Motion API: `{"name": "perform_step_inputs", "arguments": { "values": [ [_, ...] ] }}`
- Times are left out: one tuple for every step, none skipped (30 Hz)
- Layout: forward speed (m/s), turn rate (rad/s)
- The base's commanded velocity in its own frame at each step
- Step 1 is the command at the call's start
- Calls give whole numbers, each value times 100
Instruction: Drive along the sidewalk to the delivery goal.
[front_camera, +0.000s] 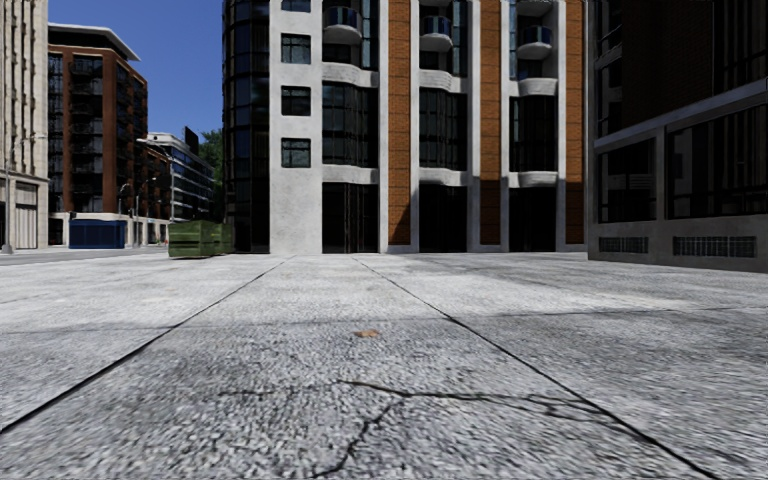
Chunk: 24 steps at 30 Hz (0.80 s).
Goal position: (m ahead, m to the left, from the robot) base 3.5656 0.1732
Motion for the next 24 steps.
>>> {"name": "perform_step_inputs", "arguments": {
  "values": [
    [200, 0],
    [200, 0],
    [200, 0],
    [200, 0],
    [200, 0],
    [200, 0],
    [200, 0],
    [200, 0],
    [200, 0],
    [200, 0],
    [200, 0],
    [200, 0],
    [200, 0],
    [200, 0],
    [200, 0],
    [200, 0],
    [200, 0],
    [200, 0],
    [200, 0],
    [200, 0],
    [200, 0],
    [200, 0],
    [200, 0],
    [200, 0]
  ]
}}
